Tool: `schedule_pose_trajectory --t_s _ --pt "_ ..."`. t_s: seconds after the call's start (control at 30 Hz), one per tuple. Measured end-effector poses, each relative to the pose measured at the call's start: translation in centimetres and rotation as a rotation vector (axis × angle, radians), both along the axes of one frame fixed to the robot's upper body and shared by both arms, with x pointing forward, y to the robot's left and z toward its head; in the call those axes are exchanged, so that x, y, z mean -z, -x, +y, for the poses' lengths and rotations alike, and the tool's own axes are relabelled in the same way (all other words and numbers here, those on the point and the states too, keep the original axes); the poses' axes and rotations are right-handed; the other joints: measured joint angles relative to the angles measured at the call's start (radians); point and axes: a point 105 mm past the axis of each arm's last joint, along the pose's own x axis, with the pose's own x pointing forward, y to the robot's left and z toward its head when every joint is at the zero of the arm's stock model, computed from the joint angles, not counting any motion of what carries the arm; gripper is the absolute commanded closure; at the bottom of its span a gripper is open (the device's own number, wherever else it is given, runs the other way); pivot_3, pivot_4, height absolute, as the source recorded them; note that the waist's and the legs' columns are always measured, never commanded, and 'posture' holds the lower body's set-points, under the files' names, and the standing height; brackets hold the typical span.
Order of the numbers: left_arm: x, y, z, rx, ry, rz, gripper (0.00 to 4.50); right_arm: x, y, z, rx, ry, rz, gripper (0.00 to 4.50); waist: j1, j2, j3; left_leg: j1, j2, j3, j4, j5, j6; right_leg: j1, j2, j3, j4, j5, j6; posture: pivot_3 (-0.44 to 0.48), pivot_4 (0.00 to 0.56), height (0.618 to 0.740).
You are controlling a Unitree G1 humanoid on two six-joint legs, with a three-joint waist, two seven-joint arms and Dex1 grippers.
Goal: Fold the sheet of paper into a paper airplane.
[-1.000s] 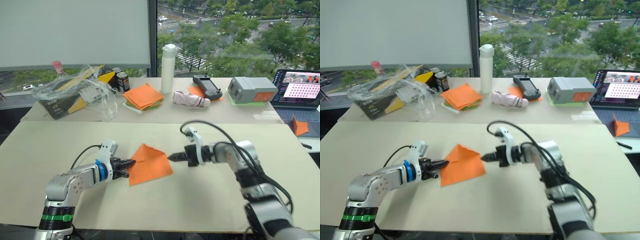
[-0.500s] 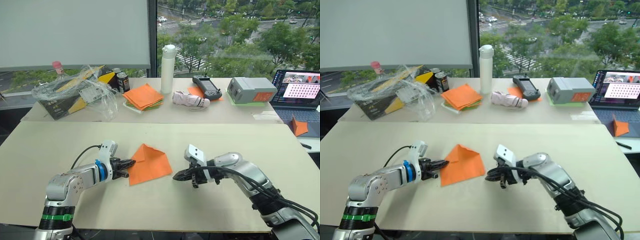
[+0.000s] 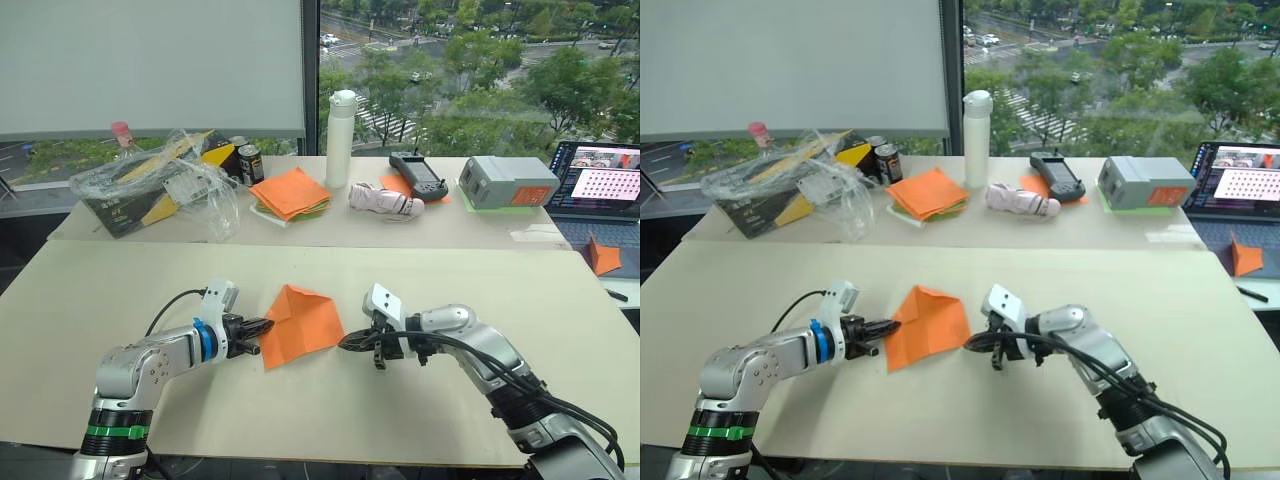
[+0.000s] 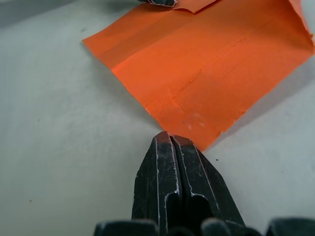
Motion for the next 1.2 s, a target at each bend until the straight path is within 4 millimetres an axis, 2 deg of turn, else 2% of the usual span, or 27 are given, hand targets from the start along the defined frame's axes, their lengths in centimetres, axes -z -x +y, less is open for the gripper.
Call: schedule_pose_trajectory --t_s 0.17,0.27,1.2 --pt "0.0 0.0 0.0 0.001 0.000 0.001 4.50 -0.2 -0.2 -1.4 0.001 0.027 -0.008 4.48 0.001 0.000 0.000 0.000 0.000 0.000 0.000 0.000 0.000 0.000 0.000 0.000 -0.001 0.000 0.000 0.000 0.150 0.740" --pt "0.0 0.0 0.1 0.000 -0.002 0.002 4.50 -0.2 -0.4 -1.6 -0.002 0.034 -0.022 4.48 0.001 0.000 0.000 0.000 0.000 0.000 0.000 0.000 0.000 0.001 0.000 0.000 -0.001 0.000 0.000 0.000 0.150 0.740" --pt "0.0 0.1 0.3 0.000 -0.004 0.004 4.50 -0.3 -1.3 -0.9 0.068 -0.038 0.032 4.48 -0.002 0.000 0.000 0.001 0.000 0.000 0.000 0.000 0.000 0.001 0.000 0.000 -0.001 0.000 0.000 0.000 0.150 0.740"
